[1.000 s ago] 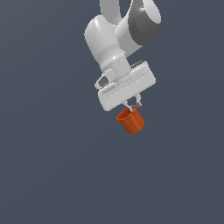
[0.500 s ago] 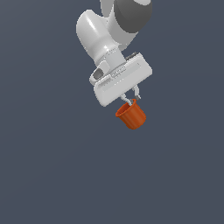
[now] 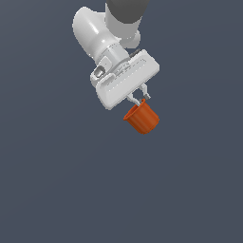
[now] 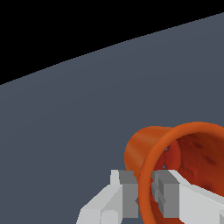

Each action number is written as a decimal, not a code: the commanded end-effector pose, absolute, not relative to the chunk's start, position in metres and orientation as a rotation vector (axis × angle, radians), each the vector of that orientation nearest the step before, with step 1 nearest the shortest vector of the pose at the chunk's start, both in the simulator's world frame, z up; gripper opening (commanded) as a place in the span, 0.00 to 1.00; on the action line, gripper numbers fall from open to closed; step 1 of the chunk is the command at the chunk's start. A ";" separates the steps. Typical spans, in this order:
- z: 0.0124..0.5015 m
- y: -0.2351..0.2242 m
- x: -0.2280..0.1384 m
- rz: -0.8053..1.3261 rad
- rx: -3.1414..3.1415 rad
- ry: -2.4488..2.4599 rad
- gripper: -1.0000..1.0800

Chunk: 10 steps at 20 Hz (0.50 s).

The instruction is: Pick up the object and move it to a goal position.

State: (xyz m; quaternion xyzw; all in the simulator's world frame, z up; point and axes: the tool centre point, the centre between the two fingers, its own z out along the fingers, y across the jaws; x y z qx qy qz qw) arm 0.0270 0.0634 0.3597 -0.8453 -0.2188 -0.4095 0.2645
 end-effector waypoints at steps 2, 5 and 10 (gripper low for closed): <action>0.368 0.060 0.025 -1.135 -2.250 -0.613 0.00; 0.371 0.058 0.024 -1.148 -2.231 -0.624 0.00; 0.374 0.057 0.023 -1.156 -2.219 -0.631 0.00</action>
